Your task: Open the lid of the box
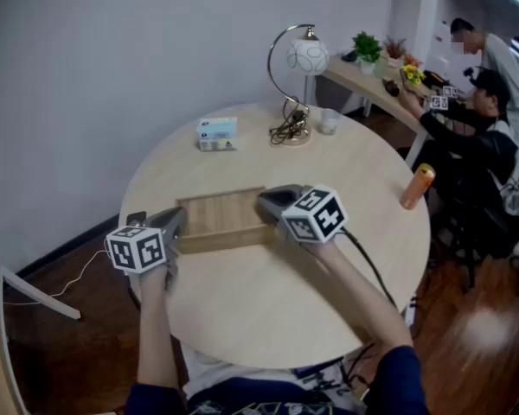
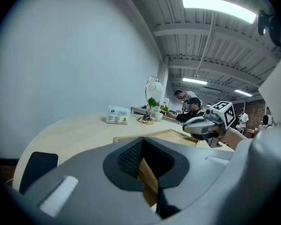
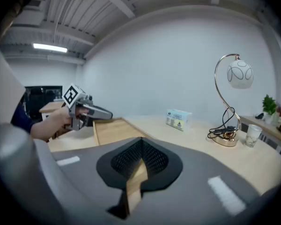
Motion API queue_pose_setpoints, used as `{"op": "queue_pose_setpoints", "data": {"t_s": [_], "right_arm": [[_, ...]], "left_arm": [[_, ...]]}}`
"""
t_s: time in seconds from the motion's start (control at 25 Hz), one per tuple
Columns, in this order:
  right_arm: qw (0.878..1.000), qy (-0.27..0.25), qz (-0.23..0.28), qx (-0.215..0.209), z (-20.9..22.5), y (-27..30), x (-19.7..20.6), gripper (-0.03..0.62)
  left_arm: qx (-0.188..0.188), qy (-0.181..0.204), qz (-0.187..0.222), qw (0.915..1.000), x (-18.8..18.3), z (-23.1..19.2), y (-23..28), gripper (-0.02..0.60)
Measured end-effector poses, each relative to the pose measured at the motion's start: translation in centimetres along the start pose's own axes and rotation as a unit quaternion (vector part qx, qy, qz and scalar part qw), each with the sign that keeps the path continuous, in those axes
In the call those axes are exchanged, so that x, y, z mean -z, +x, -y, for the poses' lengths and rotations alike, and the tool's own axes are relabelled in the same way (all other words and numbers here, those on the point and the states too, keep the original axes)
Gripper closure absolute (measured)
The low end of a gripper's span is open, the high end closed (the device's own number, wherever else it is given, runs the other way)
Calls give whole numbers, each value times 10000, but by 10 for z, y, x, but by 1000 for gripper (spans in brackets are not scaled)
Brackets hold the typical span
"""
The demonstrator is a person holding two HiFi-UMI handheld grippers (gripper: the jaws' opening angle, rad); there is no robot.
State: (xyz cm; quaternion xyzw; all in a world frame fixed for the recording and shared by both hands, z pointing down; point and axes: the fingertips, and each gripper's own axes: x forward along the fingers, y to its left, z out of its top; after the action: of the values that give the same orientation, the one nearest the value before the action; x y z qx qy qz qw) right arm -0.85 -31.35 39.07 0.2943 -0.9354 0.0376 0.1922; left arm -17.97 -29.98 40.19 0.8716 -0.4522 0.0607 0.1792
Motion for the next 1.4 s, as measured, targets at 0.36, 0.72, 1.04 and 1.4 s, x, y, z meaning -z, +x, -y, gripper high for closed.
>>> {"op": "queue_pose_setpoints", "data": {"t_s": [0.36,0.72,1.04,1.4], "right_arm": [[9957,-175,-623,658,32,-25,34,599],[9815,167,-1103,1559,86,-82,71,599],[9962,-413,-555,523,15,-45,32,599],[9846,-322,-1122,1300,53,-67,56,599]], "left_arm": [[-350,169,403,9984,0,-13,-7,581],[-332,-38,511,9981,1,-15,-9,581],[-438,92,557,9974,0,-15,-8,581],[-433,31,658,9969,-1,-16,-9,581]]}}
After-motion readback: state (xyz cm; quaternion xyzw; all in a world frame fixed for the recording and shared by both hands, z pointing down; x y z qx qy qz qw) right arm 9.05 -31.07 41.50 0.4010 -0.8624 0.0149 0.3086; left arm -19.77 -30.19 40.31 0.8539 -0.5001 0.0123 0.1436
